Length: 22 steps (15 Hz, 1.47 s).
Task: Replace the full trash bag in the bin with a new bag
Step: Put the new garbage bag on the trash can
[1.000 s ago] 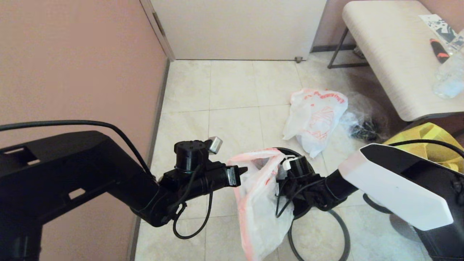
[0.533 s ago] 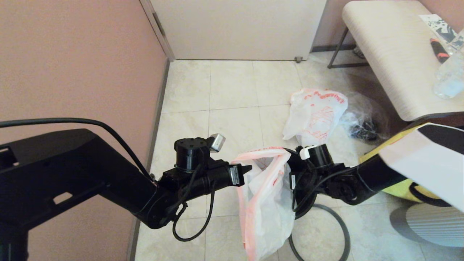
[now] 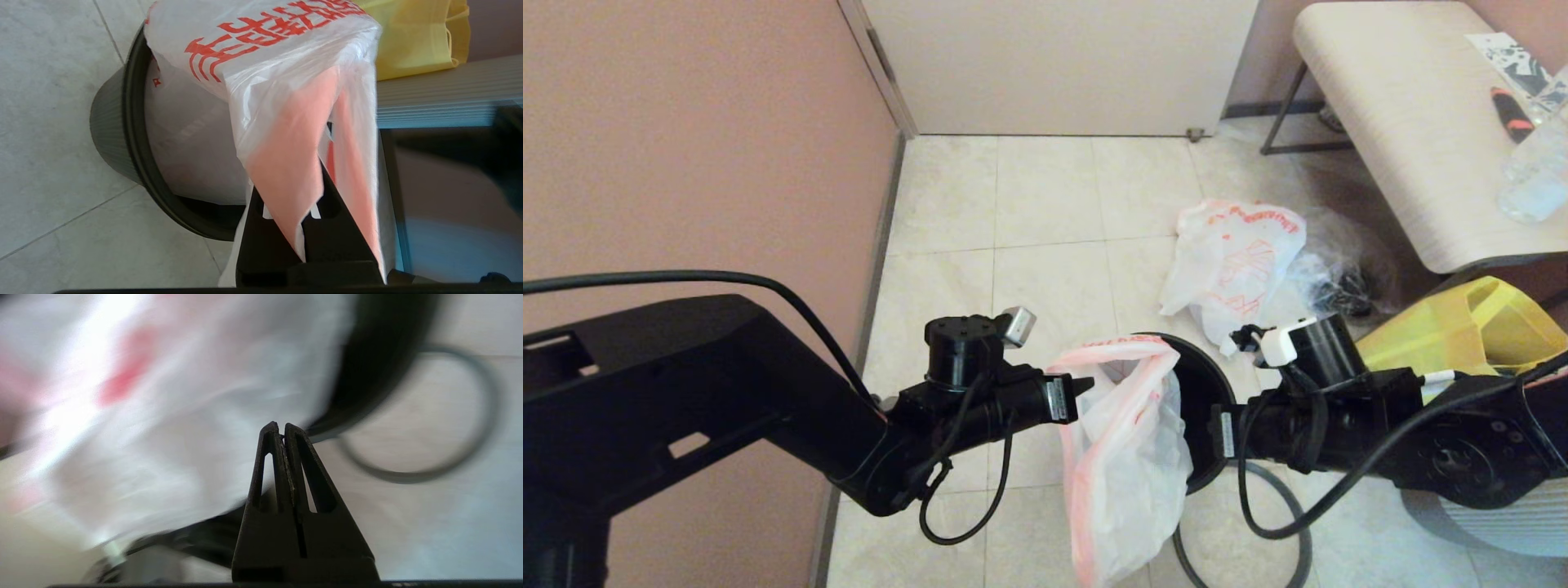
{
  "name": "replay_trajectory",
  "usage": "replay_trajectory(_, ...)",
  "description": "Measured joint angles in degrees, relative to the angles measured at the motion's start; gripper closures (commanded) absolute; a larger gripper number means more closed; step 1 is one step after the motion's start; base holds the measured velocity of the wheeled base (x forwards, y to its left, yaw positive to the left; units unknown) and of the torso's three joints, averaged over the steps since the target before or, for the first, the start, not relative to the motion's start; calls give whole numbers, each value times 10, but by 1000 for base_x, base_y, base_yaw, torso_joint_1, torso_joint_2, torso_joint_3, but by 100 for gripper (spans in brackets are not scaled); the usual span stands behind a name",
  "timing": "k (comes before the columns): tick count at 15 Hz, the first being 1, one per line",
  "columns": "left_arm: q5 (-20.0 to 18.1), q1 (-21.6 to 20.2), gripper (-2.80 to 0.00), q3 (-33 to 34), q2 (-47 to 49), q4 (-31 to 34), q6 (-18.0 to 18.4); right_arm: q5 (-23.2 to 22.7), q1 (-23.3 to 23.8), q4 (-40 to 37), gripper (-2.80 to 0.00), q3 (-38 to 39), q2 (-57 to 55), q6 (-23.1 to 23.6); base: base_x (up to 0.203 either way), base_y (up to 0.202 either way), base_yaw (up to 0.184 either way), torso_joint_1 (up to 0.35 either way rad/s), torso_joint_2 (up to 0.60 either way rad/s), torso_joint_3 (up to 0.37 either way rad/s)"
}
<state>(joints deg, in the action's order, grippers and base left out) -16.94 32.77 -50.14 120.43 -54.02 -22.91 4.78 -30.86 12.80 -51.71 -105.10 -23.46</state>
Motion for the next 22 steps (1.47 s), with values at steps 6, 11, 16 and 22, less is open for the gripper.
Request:
replay_trajectory(6, -5, -2, 0, 0, 3, -2, 3, -45, -65, 117, -280, -21, -28, -37, 0, 0, 0, 0, 0, 0)
replay_trajectory(11, -24, -16, 0, 1, 3, -4, 3, -68, -54, 113, -280, -116, -91, -37, 0, 0, 0, 0, 0, 0)
replay_trajectory(16, -25, -22, 0, 1, 0, -5, 2, -65, -55, 37, -280, -137, -117, -36, 0, 0, 0, 0, 0, 0)
replay_trajectory(22, -25, -32, 0, 1, -4, -5, 0, -48, -39, -11, 0, -143, -128, -32, 0, 0, 0, 0, 0, 0)
